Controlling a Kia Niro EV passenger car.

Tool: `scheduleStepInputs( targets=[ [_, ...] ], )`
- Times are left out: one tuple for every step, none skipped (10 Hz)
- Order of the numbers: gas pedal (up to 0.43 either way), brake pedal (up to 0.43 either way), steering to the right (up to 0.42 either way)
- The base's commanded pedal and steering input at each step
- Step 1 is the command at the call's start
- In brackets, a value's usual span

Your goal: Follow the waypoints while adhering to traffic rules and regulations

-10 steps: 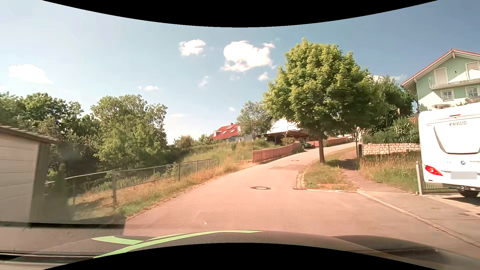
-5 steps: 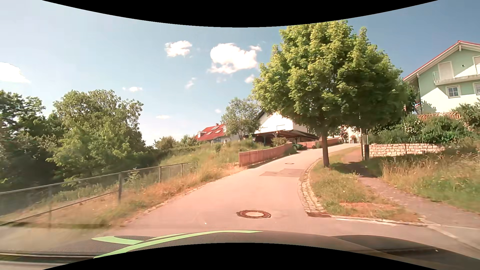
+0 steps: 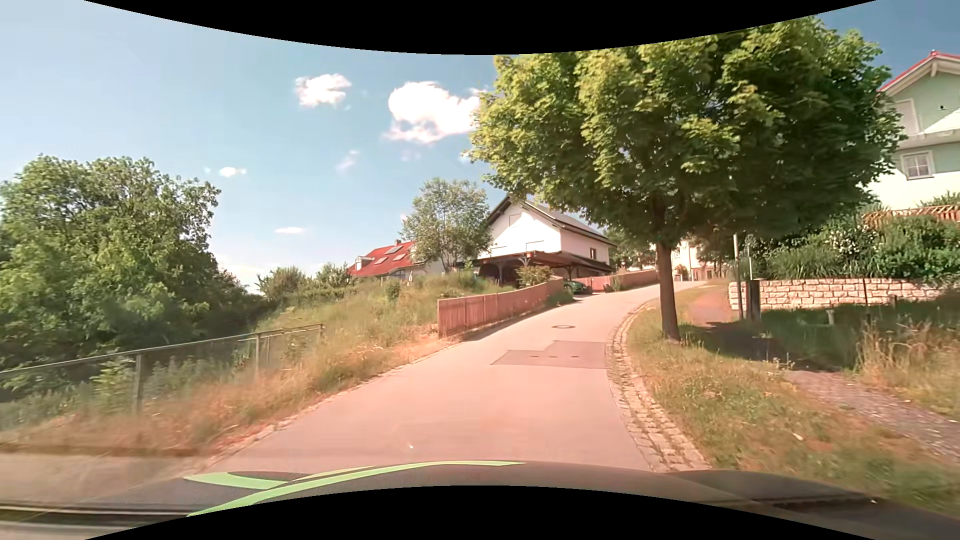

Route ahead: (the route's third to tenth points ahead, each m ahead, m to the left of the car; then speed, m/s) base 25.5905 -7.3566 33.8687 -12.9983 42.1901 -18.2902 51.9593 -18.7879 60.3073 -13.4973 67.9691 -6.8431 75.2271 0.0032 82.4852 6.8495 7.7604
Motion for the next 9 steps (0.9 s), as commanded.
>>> scheduleStepInputs(
  targets=[
    [0.13,0.0,0.086],
    [0.138,0.0,0.089],
    [0.157,0.0,0.096],
    [0.157,0.0,0.101],
    [0.157,0.0,0.1],
    [0.157,0.0,0.1],
    [0.157,0.0,0.103],
    [0.157,0.0,0.103],
    [0.157,0.0,0.103]
  ],
)
